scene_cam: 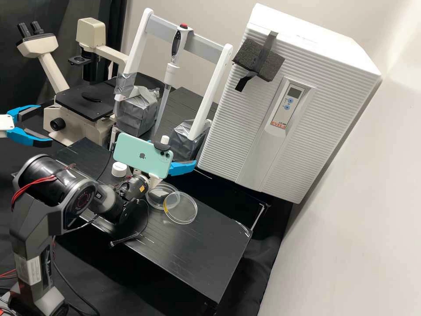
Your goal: Close the bottle
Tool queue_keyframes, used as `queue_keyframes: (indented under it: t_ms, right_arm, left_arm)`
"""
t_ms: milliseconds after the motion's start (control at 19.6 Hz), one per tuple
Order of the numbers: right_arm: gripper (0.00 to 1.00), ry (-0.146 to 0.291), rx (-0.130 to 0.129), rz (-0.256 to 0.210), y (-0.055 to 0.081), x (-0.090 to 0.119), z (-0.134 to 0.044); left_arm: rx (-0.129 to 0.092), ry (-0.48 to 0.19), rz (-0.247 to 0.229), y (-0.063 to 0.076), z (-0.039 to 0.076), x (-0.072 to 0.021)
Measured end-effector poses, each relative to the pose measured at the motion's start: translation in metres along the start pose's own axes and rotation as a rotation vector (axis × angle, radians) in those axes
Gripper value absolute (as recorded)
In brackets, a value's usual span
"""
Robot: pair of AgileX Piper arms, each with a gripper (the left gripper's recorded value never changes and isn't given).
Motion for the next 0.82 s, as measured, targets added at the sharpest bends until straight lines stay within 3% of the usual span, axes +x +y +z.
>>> queue_keyframes:
  t_ms: [307, 460, 562, 716, 818]
  right_arm:
    - [1.00, 0.000, 0.000, 0.000, 0.000, 0.000, 0.000]
    - [1.00, 0.019, 0.010, -0.010, 0.002, -0.011, 0.000]
    - [1.00, 0.072, 0.025, -0.005, 0.007, -0.027, -0.004]
    - [1.00, 0.187, 0.040, -0.013, 0.011, -0.048, -0.010]
    - [1.00, 0.267, 0.037, -0.052, 0.009, -0.061, -0.012]
  left_arm:
    - [0.000, 0.000, 0.000, 0.000, 0.000, 0.0000]
    - [0.000, -0.015, -0.003, -0.001, 0.003, 0.0012]
    - [0.001, -0.020, -0.002, 0.000, 0.004, 0.0020]
    - [0.007, -0.031, 0.005, 0.002, 0.005, 0.0054]
    - [0.006, -0.040, 0.001, 0.001, 0.006, 0.0072]
